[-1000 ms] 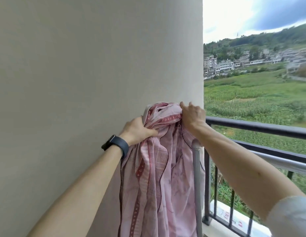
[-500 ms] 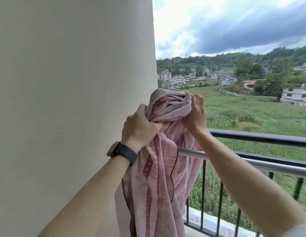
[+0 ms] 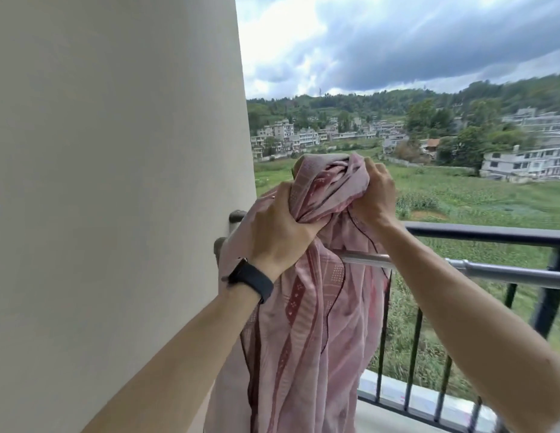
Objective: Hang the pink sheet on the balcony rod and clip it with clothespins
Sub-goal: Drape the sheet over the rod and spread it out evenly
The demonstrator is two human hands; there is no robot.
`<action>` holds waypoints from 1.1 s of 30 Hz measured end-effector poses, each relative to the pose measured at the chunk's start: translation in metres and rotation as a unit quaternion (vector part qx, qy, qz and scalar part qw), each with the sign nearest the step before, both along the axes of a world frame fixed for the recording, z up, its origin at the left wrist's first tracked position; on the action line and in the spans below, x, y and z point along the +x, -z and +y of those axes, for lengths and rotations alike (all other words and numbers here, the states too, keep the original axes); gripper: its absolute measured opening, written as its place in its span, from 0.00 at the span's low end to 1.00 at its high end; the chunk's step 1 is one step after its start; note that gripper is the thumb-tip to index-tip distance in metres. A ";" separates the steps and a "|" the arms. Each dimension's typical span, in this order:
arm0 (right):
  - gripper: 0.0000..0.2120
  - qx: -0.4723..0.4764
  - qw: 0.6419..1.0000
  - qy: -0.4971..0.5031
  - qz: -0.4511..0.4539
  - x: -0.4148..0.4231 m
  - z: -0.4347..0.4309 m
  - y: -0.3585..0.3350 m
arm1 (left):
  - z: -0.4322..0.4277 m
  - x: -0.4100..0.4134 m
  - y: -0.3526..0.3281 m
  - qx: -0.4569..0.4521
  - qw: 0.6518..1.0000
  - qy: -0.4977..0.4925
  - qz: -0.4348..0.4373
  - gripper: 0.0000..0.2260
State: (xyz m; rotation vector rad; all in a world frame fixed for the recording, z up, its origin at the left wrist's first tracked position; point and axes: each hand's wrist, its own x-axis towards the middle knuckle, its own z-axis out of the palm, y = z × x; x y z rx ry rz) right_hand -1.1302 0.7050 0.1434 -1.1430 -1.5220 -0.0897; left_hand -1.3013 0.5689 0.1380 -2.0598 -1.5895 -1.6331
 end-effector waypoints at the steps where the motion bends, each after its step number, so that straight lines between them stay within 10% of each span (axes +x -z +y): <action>1: 0.15 0.011 1.000 0.017 0.005 0.015 -0.006 -0.006 | -0.002 0.014 0.000 -0.001 1.000 0.000 0.017 0.26; 6: 0.21 -0.209 0.952 0.044 -0.218 0.100 -0.041 0.016 | 0.002 0.046 0.069 -0.311 0.944 0.107 -0.024 0.40; 9: 0.25 -0.325 0.922 0.034 -0.207 0.128 -0.061 0.048 | -0.007 0.062 0.116 -0.415 0.888 0.179 -0.080 0.32; 15: 0.09 -0.089 0.995 0.038 0.017 0.100 -0.131 0.116 | -0.012 0.071 0.129 -0.403 0.883 0.190 -0.144 0.24; 19: 0.28 -0.182 0.975 -0.041 0.117 0.073 -0.162 0.152 | -0.006 0.062 0.131 -0.354 0.903 0.178 -0.165 0.20; 22: 0.42 -0.207 0.965 -0.104 0.119 0.054 -0.163 0.153 | -0.003 0.060 0.132 -0.309 0.923 0.165 -0.159 0.14; 33: 0.26 -0.083 0.980 0.169 0.063 0.139 -0.122 0.095 | 0.087 -0.037 0.084 -0.170 0.965 0.047 -0.192 0.05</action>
